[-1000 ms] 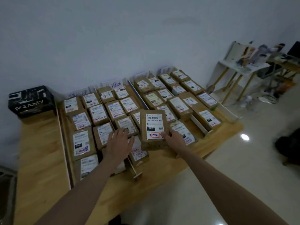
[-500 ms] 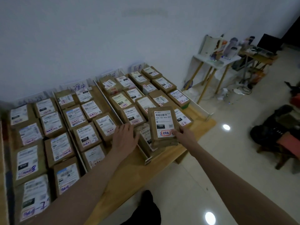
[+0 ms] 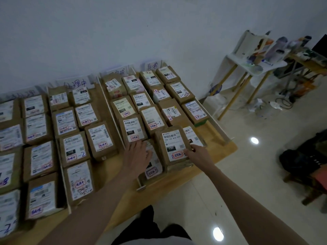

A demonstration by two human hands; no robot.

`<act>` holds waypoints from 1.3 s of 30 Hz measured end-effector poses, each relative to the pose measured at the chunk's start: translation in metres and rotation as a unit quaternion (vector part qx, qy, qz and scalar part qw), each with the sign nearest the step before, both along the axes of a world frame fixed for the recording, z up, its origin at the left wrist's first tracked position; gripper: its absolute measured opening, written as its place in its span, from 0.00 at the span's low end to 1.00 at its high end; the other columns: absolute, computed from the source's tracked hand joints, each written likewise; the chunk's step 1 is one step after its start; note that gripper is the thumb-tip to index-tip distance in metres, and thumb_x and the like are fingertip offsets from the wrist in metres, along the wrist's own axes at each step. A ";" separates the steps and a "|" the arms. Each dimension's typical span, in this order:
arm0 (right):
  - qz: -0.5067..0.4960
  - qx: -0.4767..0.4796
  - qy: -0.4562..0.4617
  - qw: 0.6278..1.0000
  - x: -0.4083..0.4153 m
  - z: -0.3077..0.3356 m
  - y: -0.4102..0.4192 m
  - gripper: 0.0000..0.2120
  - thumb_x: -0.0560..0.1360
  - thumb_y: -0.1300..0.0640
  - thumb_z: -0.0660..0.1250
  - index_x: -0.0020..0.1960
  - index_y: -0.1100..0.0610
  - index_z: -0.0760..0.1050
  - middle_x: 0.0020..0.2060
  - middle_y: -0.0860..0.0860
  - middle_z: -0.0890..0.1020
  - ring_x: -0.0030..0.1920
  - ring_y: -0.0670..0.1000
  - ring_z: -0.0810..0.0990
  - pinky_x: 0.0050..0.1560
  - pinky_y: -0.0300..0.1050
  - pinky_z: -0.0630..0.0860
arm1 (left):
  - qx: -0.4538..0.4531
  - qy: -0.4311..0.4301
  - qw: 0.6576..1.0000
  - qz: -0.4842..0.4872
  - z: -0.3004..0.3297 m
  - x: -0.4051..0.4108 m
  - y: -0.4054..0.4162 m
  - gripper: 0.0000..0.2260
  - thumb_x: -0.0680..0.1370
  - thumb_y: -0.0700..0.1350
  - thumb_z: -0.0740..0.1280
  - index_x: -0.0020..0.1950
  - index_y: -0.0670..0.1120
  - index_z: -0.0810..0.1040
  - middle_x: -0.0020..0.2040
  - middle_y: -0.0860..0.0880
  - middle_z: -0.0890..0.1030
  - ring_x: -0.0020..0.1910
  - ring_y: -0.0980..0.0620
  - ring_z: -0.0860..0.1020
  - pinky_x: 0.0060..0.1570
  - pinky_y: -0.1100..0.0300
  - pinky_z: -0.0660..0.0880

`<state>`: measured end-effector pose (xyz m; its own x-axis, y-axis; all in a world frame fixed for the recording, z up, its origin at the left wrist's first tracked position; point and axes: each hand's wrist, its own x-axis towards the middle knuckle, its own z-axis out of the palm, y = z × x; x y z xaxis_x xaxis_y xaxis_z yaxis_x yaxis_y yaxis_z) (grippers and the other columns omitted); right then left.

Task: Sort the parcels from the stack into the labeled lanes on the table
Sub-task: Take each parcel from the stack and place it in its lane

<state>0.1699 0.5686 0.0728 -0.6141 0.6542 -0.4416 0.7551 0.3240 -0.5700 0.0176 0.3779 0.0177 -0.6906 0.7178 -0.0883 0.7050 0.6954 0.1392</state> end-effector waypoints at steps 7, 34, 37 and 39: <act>0.083 -0.012 -0.006 0.996 -0.018 -0.016 0.031 0.21 0.80 0.48 0.63 0.68 0.59 0.74 0.57 0.54 0.82 0.54 0.53 0.81 0.54 0.47 0.78 | -0.028 0.005 0.998 0.060 -0.014 0.016 0.016 0.20 0.82 0.56 0.54 0.63 0.47 0.78 0.59 0.49 0.80 0.60 0.50 0.76 0.63 0.53 0.63; 0.200 -0.021 -0.026 0.979 -0.064 -0.076 0.067 0.17 0.78 0.47 0.68 0.58 0.59 0.76 0.52 0.54 0.83 0.51 0.53 0.82 0.51 0.51 0.81 | -0.082 -0.017 0.984 0.159 -0.021 0.031 0.039 0.20 0.83 0.55 0.52 0.66 0.47 0.75 0.64 0.48 0.77 0.65 0.48 0.73 0.68 0.51 0.63; 0.195 0.003 -0.042 0.980 -0.063 -0.076 0.063 0.16 0.77 0.48 0.70 0.57 0.59 0.75 0.53 0.54 0.81 0.51 0.53 0.81 0.52 0.50 0.81 | -0.076 -0.021 0.985 0.156 -0.019 0.030 0.040 0.20 0.83 0.55 0.51 0.67 0.47 0.74 0.66 0.48 0.76 0.67 0.48 0.72 0.70 0.50 0.61; 0.199 0.029 -0.043 0.979 -0.063 -0.076 0.059 0.20 0.76 0.50 0.70 0.63 0.59 0.71 0.59 0.55 0.75 0.57 0.54 0.78 0.57 0.50 0.78 | -0.070 -0.025 0.985 0.157 -0.017 0.030 0.040 0.20 0.83 0.55 0.51 0.67 0.47 0.73 0.67 0.48 0.75 0.67 0.49 0.71 0.70 0.50 0.60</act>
